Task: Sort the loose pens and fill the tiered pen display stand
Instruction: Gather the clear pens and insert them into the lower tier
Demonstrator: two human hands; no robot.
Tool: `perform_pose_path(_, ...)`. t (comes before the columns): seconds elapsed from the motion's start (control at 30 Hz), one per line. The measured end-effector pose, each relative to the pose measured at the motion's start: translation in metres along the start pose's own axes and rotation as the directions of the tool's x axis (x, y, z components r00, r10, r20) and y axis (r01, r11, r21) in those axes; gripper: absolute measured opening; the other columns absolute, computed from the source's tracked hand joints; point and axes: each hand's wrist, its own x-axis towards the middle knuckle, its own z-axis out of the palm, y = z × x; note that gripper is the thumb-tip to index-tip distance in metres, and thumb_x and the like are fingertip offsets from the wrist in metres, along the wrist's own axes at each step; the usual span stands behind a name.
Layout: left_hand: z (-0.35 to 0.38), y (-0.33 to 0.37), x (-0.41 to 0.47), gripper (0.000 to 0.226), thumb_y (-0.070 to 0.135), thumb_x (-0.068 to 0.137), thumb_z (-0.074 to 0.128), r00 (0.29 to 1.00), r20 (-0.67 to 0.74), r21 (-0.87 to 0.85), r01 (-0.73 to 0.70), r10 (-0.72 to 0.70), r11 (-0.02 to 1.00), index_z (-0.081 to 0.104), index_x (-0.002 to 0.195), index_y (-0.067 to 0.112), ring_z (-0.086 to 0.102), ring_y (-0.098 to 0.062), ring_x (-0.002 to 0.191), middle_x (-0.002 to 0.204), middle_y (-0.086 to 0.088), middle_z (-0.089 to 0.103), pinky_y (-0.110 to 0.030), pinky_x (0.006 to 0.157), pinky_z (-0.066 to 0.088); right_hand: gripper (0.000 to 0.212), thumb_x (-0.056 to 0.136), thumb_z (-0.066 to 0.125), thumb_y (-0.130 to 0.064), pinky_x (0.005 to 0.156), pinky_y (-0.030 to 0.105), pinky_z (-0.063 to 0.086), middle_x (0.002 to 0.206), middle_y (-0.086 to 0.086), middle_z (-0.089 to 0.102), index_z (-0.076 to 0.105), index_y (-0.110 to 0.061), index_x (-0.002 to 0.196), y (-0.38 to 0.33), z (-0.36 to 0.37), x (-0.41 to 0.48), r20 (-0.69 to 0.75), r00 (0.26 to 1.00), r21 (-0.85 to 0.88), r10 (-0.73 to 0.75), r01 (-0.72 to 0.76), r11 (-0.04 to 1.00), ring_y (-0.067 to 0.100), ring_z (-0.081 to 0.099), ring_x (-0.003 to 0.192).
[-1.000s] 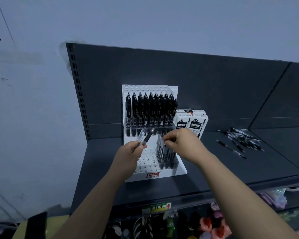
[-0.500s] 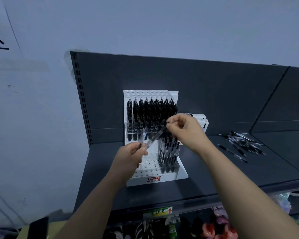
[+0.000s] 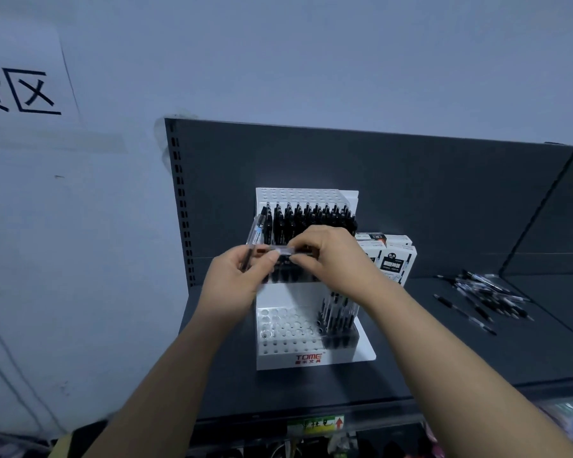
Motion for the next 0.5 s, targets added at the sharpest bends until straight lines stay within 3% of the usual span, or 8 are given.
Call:
perform_pose_path(0.03,-0.002,-0.003,0.000,0.017,0.031,0.089,0.064,1.000,-0.006,-0.009,0.014,-0.015,1.000,0.071,0.097,0.017,0.064,-0.015,0.081,0.092,-0.017,0.069,-0.034,0.079,0.052,0.012,0.088,0.068,-0.018,0.078,0.031,0.048,0.090,-0.007,0.066,0.071,-0.022,0.098,0.002,-0.001,0.000,-0.013,0.999,0.045,0.033,-0.033,0.998,0.011,0.057,0.083)
perform_pose_path(0.1,-0.005,-0.010,0.000,0.020,0.035,0.090,0.062,0.999,-0.024,0.019,0.049,-0.048,0.999,0.070,0.099,0.019,0.066,-0.012,0.088,0.096,-0.007,0.072,-0.026,0.082,0.051,0.018,0.089,0.066,-0.015,0.070,0.025,0.045,0.086,-0.010,0.063,0.062,-0.029,0.099,0.008,-0.004,-0.002,-0.051,0.990,0.148,0.128,-0.119,0.982,0.006,0.056,0.073)
perform_pose_path(0.2,-0.003,-0.022,-0.004,0.018,0.032,0.093,0.060,0.998,-0.018,0.116,0.061,-0.060,0.991,0.068,0.090,0.017,0.054,-0.004,0.066,0.077,-0.003,0.061,-0.009,0.063,0.043,0.014,0.091,0.063,-0.014,0.068,0.035,0.056,0.083,0.000,0.066,0.055,-0.025,0.096,0.019,-0.003,-0.008,-0.035,0.966,0.303,0.255,-0.233,0.924,0.012,0.064,0.068)
perform_pose_path(0.23,-0.002,-0.026,-0.006,0.020,0.031,0.093,0.059,0.998,-0.008,0.148,0.060,-0.059,0.987,0.067,0.088,0.014,0.047,-0.002,0.059,0.072,-0.001,0.055,-0.008,0.056,0.040,0.008,0.094,0.059,-0.015,0.070,0.041,0.058,0.081,0.003,0.067,0.053,-0.020,0.093,0.023,-0.003,-0.009,-0.005,0.958,0.337,0.288,-0.270,0.902,0.015,0.068,0.067)
perform_pose_path(0.3,0.001,-0.034,-0.007,0.031,0.030,0.094,0.057,0.998,0.008,0.211,0.056,-0.059,0.976,0.063,0.086,0.001,0.035,-0.003,0.049,0.063,0.001,0.042,-0.010,0.045,0.032,0.018,0.100,0.049,-0.021,0.070,0.046,0.058,0.079,0.007,0.069,0.047,-0.016,0.083,0.028,-0.001,-0.012,0.054,0.937,0.368,0.346,-0.341,0.865,0.018,0.070,0.066)
perform_pose_path(0.37,0.005,-0.040,-0.006,0.042,0.033,0.096,0.053,0.997,0.019,0.248,0.064,-0.071,0.967,0.053,0.082,-0.007,0.029,-0.006,0.047,0.059,0.000,0.034,-0.014,0.044,0.027,0.025,0.101,0.044,-0.026,0.065,0.041,0.057,0.076,0.005,0.070,0.046,-0.015,0.078,0.031,-0.001,-0.015,0.092,0.924,0.303,0.371,-0.381,0.874,0.016,0.069,0.065)
perform_pose_path(0.43,0.010,-0.043,-0.005,0.046,0.035,0.097,0.049,0.995,0.030,0.266,0.083,-0.094,0.961,0.047,0.079,-0.007,0.030,-0.010,0.051,0.061,-0.003,0.035,-0.018,0.047,0.027,0.027,0.100,0.047,-0.027,0.055,0.028,0.044,0.073,0.000,0.063,0.050,-0.012,0.077,0.033,0.000,-0.016,0.075,0.935,0.141,0.347,-0.354,0.924,0.010,0.057,0.061)
perform_pose_path(0.5,0.014,-0.046,-0.005,0.046,0.034,0.097,0.049,0.992,0.039,0.275,0.106,-0.121,0.956,0.045,0.076,-0.006,0.030,-0.010,0.048,0.060,-0.003,0.034,-0.016,0.044,0.027,0.023,0.097,0.053,-0.024,0.054,0.027,0.035,0.071,-0.001,0.055,0.054,-0.009,0.079,0.037,0.005,-0.017,0.041,0.943,0.058,0.330,-0.332,0.942,0.011,0.047,0.061)
